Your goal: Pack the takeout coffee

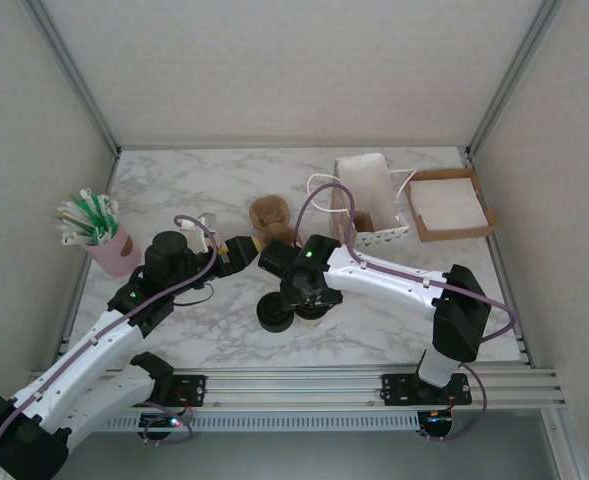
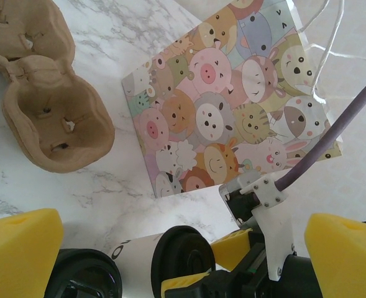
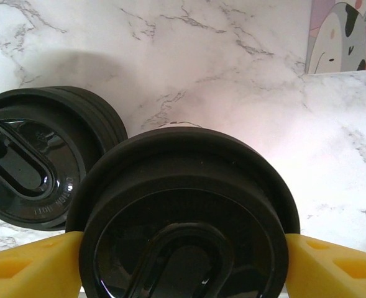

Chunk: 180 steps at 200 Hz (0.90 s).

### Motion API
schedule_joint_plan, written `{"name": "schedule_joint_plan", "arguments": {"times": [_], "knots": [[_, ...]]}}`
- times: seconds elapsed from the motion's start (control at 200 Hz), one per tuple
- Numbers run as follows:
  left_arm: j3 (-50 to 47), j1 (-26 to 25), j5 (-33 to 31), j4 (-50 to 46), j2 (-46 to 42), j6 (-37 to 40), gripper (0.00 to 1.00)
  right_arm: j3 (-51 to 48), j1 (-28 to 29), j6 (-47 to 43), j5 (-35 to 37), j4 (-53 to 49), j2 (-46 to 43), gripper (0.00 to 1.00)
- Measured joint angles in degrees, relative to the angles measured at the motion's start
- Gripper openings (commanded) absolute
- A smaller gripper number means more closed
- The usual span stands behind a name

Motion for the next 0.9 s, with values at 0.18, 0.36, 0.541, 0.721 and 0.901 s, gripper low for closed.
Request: {"name": "schedule_joint_plan", "arguments": {"times": [0.18, 0.36, 0.541, 0.721, 0.901], "knots": [[0.0, 0.0, 0.0, 0.0, 0.0, 0.0, 1.0, -0.1, -0.1, 0.0, 0.0, 0.3, 0.0, 0.78], [0.0, 0.0, 0.0, 0.0, 0.0, 0.0, 1.0, -0.2, -0.2, 0.0, 0.0, 0.3, -0.1, 0.77], [0.0, 0.0, 0.0, 0.0, 0.0, 0.0, 1.0, -1.1, -0.2, -0.1, 0.1, 0.6, -1.0, 0.81], [0.0, 0.0, 0.1, 0.0, 0.0, 0.0, 1.0, -1.1, -0.2, -0.3, 0.2, 0.7, -1.9, 0.82], [0.0, 0.0, 0.2, 0.0, 0.0, 0.0, 1.0, -1.1, -0.2, -0.5, 0.2, 0.6, -2.2, 0.81]]}}
